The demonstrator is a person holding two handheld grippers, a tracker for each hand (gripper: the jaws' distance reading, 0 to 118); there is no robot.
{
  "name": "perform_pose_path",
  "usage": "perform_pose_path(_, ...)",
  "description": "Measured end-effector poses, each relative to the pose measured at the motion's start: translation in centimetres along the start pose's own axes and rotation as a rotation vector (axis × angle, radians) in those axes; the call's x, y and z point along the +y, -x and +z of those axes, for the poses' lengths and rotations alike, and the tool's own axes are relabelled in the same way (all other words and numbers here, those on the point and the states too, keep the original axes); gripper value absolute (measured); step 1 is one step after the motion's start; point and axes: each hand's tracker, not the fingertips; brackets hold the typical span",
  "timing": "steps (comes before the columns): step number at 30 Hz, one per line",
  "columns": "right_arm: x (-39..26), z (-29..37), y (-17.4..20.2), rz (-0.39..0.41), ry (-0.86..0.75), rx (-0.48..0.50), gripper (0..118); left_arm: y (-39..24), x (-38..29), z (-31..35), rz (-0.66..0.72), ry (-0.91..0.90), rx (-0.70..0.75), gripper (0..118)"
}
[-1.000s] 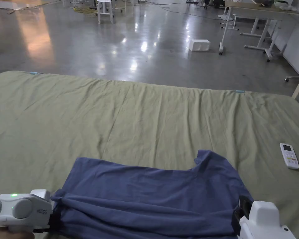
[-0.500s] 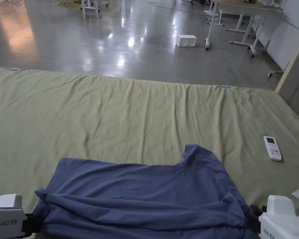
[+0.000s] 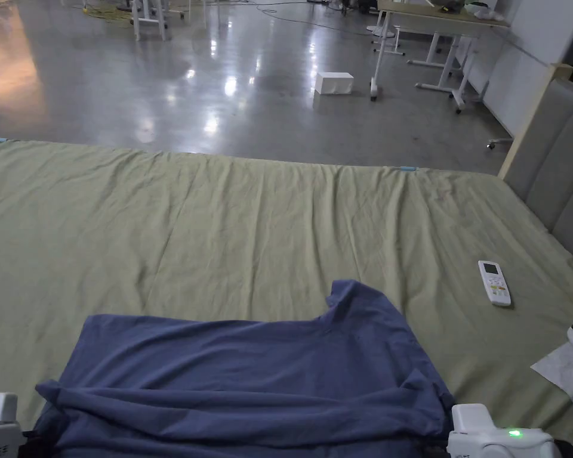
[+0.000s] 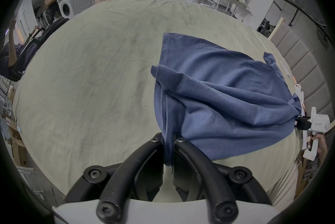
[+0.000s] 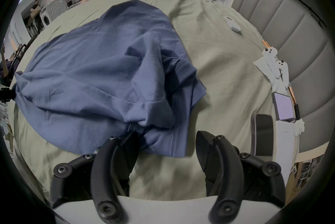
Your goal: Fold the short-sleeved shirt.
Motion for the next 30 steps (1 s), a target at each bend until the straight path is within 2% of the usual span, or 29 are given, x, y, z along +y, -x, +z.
perform_pose_path(2, 0.0, -0.4, -0.2, -0.007, -0.001, 0.008, 66, -0.1, 0.0, 0.1, 0.0, 0.003, 0.002, 8)
perform_pose_path(4, -0.1, -0.3, -0.2, -0.009, -0.002, 0.013, 53, -0.2, -0.1, 0.0, -0.003, 0.007, 0.006, 8)
perform_pose_path(6, -0.2, -0.1, 0.3, -0.005, -0.002, 0.024, 51, -0.3, -0.2, 0.0, -0.008, 0.007, 0.01, 8)
perform_pose_path(8, -0.1, -0.1, 1.1, 0.022, -0.007, 0.015, 39, -0.4, -0.3, 0.0, -0.009, 0.005, 0.013, 8)
perform_pose_path(10, -0.1, 0.1, 2.0, 0.076, -0.012, 0.01, 19, -0.4, -0.4, 0.0, -0.011, 0.0, 0.017, 8)
perform_pose_path(12, 0.0, 0.2, 2.8, 0.12, -0.017, -0.004, 6, -0.4, -0.4, 0.0, -0.01, -0.001, 0.017, 8)
perform_pose_path(14, -0.1, 0.2, 2.9, 0.117, -0.017, -0.011, 4, -0.3, -0.5, 0.1, -0.004, -0.007, 0.018, 8)
perform_pose_path(17, -0.1, 1.3, 2.0, 0.031, -0.029, 0.019, 4, -0.3, -0.5, 0.5, -0.002, -0.021, 0.016, 8)
perform_pose_path(22, 0.2, 4.0, 1.2, 0.033, -0.064, 0.025, 4, -0.3, -0.1, 1.7, -0.002, -0.054, 0.003, 8)
perform_pose_path(25, 0.8, 5.6, 0.5, -0.001, -0.101, 0.05, 4, -0.3, 0.6, 2.4, 0.007, -0.055, -0.014, 8)
perform_pose_path(30, 2.1, 7.9, 0.2, 0.024, -0.124, 0.046, 4, -0.4, 2.3, 4.3, -0.001, -0.094, -0.045, 8)
